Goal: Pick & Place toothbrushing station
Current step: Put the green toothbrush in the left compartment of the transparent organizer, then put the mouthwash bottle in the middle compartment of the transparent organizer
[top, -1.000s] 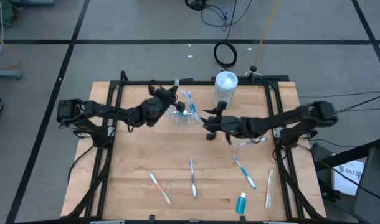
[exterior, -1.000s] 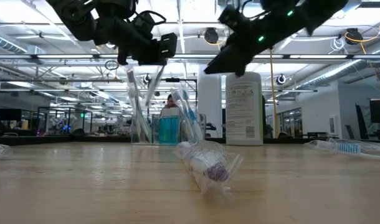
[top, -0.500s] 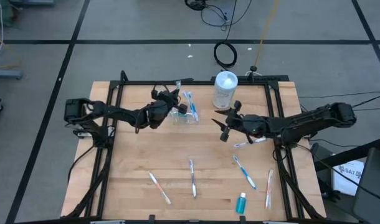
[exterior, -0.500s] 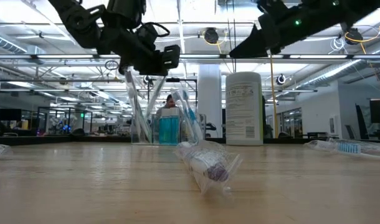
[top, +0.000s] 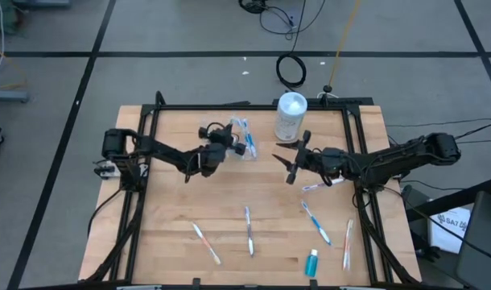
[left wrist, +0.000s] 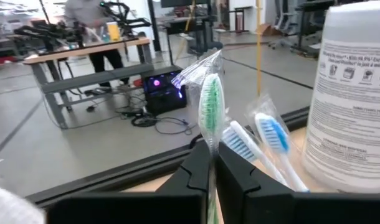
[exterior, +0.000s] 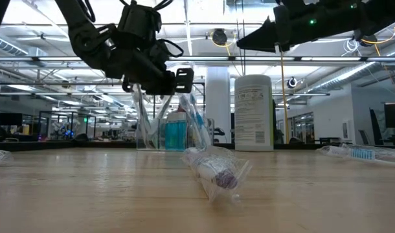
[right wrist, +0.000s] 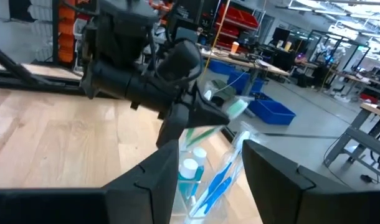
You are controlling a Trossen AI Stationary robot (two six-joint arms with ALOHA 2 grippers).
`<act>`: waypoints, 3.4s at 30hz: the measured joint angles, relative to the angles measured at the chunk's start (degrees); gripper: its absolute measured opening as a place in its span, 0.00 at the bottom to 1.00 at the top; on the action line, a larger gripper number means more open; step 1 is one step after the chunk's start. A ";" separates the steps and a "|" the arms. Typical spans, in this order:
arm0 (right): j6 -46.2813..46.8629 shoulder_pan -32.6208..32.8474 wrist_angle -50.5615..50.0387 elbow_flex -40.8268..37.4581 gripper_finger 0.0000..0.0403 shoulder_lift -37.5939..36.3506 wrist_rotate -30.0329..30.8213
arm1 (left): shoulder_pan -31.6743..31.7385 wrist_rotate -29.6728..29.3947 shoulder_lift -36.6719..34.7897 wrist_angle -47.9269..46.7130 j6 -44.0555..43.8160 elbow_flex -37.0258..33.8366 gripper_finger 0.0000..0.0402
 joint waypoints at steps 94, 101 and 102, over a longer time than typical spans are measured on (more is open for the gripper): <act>38.73 28.21 -47.99 31.55 0.52 21.62 -7.83 | -21.45 34.25 -35.65 -62.40 -20.76 2.01 0.44; 81.54 31.84 -60.37 32.02 0.52 20.98 -21.24 | -19.45 34.22 -35.63 -62.47 -20.37 2.01 0.44; 87.58 32.42 -61.54 32.01 0.52 21.12 -24.16 | -19.40 34.29 -35.63 -62.49 -20.21 2.01 0.44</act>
